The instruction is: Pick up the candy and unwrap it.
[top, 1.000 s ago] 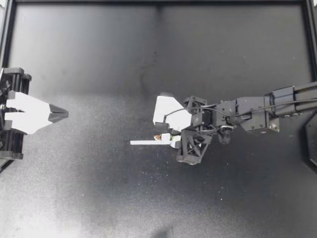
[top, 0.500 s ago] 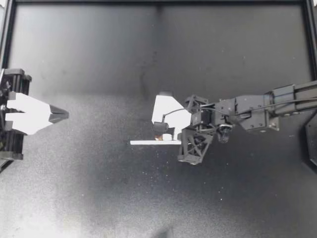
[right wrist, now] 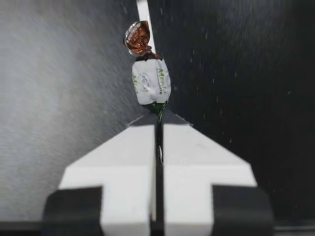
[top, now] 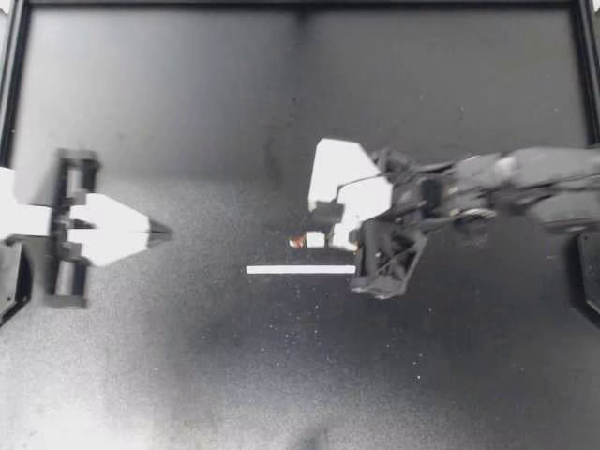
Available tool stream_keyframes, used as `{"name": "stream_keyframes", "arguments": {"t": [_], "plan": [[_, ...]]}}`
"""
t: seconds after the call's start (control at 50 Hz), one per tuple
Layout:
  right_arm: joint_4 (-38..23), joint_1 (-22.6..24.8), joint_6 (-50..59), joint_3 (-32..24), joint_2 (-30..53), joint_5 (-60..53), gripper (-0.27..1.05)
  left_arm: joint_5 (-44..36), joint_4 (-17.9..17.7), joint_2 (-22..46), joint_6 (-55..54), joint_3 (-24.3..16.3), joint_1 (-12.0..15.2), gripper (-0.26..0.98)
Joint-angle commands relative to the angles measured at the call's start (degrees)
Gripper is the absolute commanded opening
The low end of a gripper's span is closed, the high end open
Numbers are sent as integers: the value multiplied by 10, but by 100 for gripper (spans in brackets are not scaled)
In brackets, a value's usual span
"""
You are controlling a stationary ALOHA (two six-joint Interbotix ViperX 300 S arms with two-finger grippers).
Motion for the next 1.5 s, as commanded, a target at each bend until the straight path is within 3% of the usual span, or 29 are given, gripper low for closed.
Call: {"name": "stream_keyframes", "arguments": {"t": [0.0,0.12,0.2,0.5,1.34,1.48], "plan": [[7,-1,1,-11,-24,0,-16,-19,-1,30,1,-25,1,17],[11,-1,7,-15,-25,0,-16,-36,-2,79,1,-44,1,38],[12,0,9,-21,-25,0,-16,-47,-2,113,3,-60,1,44],[32,5,17,-40,-25,0,-16,-101,-13,223,57,-120,3,44],[50,10,17,-43,-21,-14,-16,-97,-27,265,87,-166,3,43],[50,10,17,-41,-20,-14,-16,-97,-27,262,86,-164,3,34]]}}
